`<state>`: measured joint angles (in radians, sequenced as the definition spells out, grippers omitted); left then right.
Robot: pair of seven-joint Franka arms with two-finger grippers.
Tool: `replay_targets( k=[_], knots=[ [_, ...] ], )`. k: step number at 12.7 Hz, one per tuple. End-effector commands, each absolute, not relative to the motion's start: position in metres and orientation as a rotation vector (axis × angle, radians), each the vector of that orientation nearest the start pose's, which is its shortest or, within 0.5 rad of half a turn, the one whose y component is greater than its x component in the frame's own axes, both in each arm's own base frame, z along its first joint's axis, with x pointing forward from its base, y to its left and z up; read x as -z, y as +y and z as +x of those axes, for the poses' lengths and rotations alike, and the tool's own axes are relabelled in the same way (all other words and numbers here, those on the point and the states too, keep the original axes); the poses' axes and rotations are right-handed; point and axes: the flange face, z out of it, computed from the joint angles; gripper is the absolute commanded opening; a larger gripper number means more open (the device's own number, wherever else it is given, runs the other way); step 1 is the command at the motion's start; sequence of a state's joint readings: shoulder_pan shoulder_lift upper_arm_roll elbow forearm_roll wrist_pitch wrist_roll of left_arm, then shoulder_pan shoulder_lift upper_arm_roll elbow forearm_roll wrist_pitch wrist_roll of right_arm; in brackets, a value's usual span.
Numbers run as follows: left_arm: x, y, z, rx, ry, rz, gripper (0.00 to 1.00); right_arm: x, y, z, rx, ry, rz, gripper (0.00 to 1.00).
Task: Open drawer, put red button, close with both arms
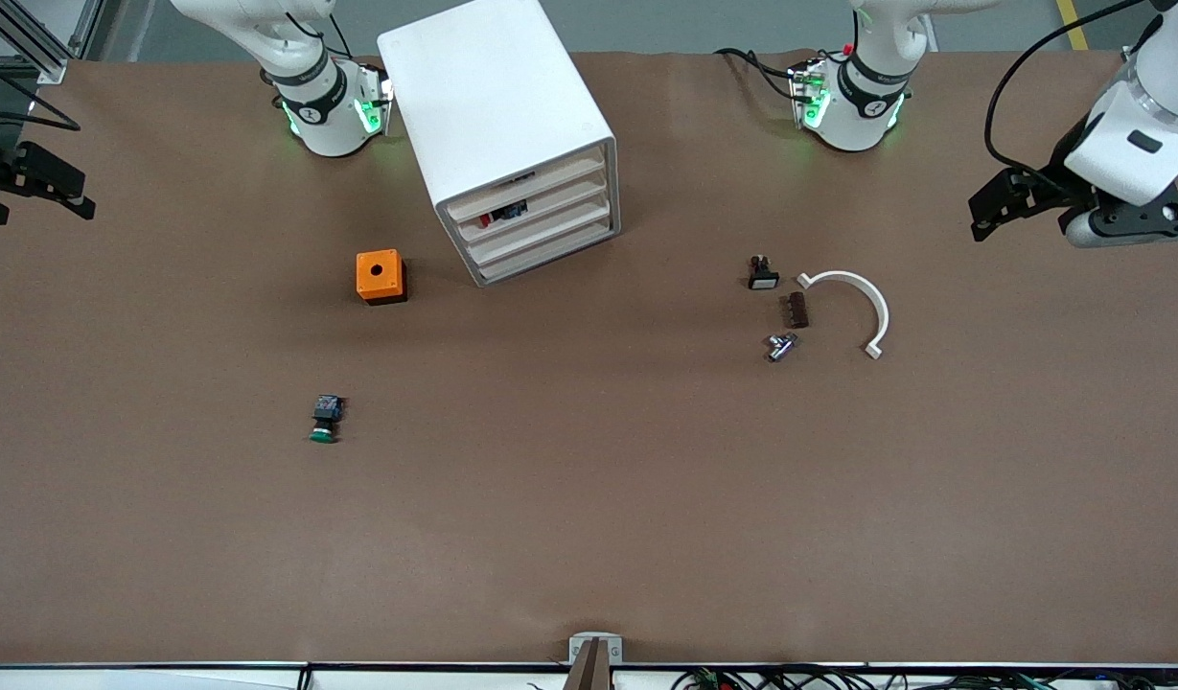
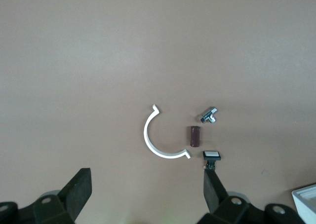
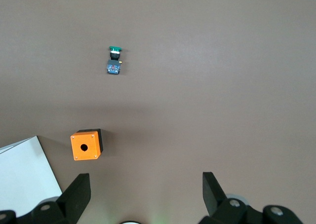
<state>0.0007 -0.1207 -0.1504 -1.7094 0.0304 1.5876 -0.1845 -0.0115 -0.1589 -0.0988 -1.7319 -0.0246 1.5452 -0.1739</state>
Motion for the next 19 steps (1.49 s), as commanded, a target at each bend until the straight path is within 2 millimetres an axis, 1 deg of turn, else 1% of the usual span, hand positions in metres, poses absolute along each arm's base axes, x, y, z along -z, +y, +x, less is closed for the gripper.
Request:
replay_targets(
  k=[1, 4, 7, 10, 14, 16, 19],
  knots=[
    [-0.626, -0.076, 0.502, 0.006, -0.025, -3.076, 1.00, -0.630, -0.060, 0.490, -0.042, -0.109, -3.148, 1.00],
    [-0.626, -0.077, 0.501, -0.034, -0.050, -3.078, 1.00, -0.628, -0.059, 0.491, -0.047, -0.111, -3.148, 1.00],
    [-0.627, -0.077, 0.507, -0.036, -0.024, -3.082, 1.00, -0.625, -0.061, 0.490, -0.054, -0.107, -3.147, 1.00],
    [-0.637, -0.070, 0.509, -0.009, -0.050, -3.089, 1.00, -0.626, -0.062, 0.490, -0.042, -0.102, -3.149, 1.00],
    [-0.636, -0.070, 0.507, -0.041, -0.053, -3.091, 1.00, -0.626, -0.062, 0.490, -0.042, -0.102, -3.149, 1.00],
    [-0.635, -0.070, 0.505, -0.059, -0.054, -3.089, 1.00, -0.626, -0.058, 0.491, -0.037, -0.116, -3.149, 1.00],
    [-0.635, -0.070, 0.504, -0.069, -0.052, -3.089, 1.00, -0.626, -0.059, 0.493, -0.013, -0.112, -3.150, 1.00]
  ],
)
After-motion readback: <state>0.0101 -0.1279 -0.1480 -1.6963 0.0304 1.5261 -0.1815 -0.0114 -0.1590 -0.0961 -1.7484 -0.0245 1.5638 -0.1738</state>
